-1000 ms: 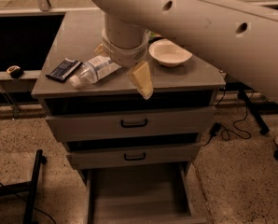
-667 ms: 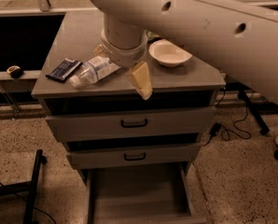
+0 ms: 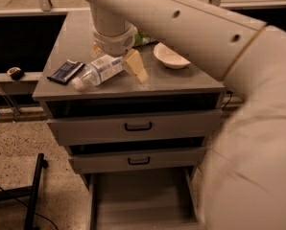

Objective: Place blue plastic bottle into bottom drawer

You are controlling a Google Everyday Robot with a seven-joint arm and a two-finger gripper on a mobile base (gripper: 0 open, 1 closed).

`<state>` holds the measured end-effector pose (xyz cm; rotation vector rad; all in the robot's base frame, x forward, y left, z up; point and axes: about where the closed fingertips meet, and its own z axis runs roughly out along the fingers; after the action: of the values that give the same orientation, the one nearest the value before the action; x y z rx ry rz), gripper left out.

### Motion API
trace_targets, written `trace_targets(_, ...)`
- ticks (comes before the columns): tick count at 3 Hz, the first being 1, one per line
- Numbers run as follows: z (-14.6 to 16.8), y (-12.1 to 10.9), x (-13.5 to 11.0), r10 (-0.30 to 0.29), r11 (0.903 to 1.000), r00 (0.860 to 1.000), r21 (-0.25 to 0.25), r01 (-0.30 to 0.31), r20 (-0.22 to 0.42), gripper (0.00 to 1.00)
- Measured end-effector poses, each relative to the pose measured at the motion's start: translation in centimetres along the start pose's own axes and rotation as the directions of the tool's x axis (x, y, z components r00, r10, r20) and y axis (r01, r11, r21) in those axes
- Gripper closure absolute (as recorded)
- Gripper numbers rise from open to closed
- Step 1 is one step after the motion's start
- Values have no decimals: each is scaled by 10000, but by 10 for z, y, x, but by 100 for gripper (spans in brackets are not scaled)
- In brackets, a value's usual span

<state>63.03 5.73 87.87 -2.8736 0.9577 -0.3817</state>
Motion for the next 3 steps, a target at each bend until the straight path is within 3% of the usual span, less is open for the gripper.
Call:
trace_targets(1, 35, -29, 17, -241, 9961, 9983, -840, 285, 538, 0)
trace_targets(2, 45, -56, 31, -52, 9977, 9971, -663, 103, 756, 16)
trace_targets(3, 46, -76, 35, -46, 9993, 9967, -366, 76, 807, 39)
